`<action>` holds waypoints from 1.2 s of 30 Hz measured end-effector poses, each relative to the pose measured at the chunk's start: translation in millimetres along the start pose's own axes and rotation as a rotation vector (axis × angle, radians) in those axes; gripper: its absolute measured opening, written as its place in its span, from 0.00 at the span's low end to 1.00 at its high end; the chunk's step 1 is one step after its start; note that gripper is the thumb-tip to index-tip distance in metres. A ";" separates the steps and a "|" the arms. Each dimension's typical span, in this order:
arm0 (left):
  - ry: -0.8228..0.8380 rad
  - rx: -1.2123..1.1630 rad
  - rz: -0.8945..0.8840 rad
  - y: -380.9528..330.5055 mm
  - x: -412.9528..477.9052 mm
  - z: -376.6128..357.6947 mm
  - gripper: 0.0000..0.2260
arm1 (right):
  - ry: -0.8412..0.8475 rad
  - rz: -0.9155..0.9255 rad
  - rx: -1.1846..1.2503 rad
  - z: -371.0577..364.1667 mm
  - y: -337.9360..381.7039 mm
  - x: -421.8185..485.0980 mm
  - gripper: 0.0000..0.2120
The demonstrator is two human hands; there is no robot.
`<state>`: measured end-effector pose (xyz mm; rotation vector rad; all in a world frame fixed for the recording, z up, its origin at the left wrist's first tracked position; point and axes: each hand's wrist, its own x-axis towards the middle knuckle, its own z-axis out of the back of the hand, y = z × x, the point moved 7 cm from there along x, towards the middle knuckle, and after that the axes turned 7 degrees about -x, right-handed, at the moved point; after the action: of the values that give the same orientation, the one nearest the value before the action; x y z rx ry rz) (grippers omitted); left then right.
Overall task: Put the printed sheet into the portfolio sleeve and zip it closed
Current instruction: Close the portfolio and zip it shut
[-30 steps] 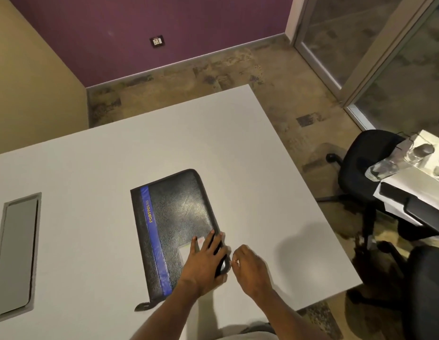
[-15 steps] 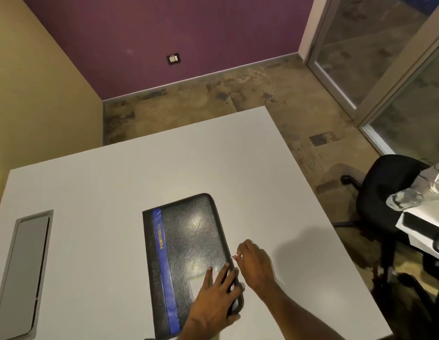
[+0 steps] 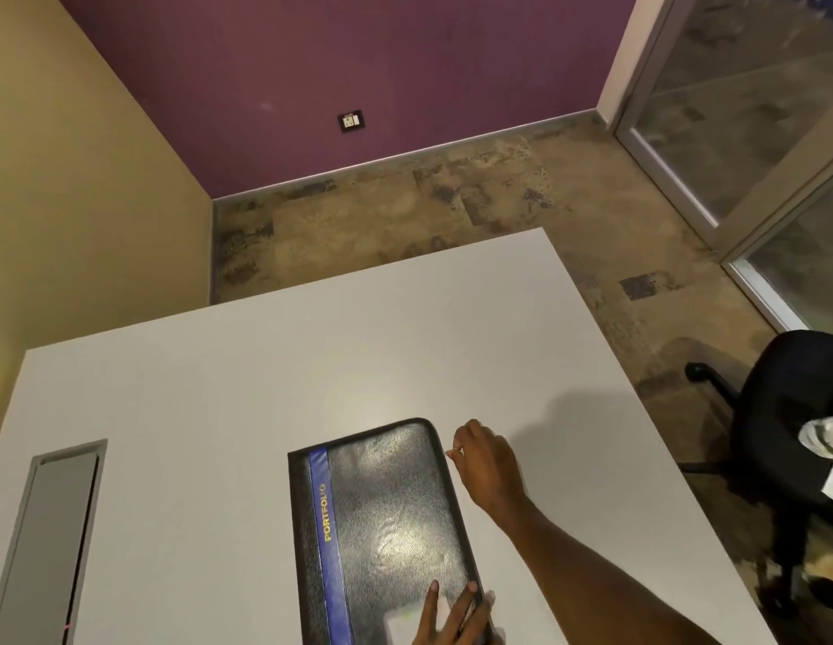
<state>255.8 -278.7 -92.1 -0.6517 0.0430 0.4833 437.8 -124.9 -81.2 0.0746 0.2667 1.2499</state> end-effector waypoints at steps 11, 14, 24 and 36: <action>-0.197 0.074 0.333 81.2 83.0 100.8 0.35 | -0.025 -0.028 0.104 -7.6 -5.1 5.7 0.08; -0.202 0.088 0.508 115.7 119.1 135.3 0.36 | -0.024 -0.036 0.106 -10.1 -5.6 3.5 0.08; 0.004 0.020 0.707 154.0 153.1 139.8 0.41 | -0.044 -0.057 0.091 -15.6 -3.9 2.7 0.10; -0.071 0.103 0.639 141.1 146.4 136.6 0.36 | -0.112 -0.030 0.099 -21.9 -7.5 7.5 0.07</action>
<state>308.1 -39.4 -91.3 -0.5099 0.2123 1.1123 441.7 -122.1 -105.0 0.2245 0.2320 1.1979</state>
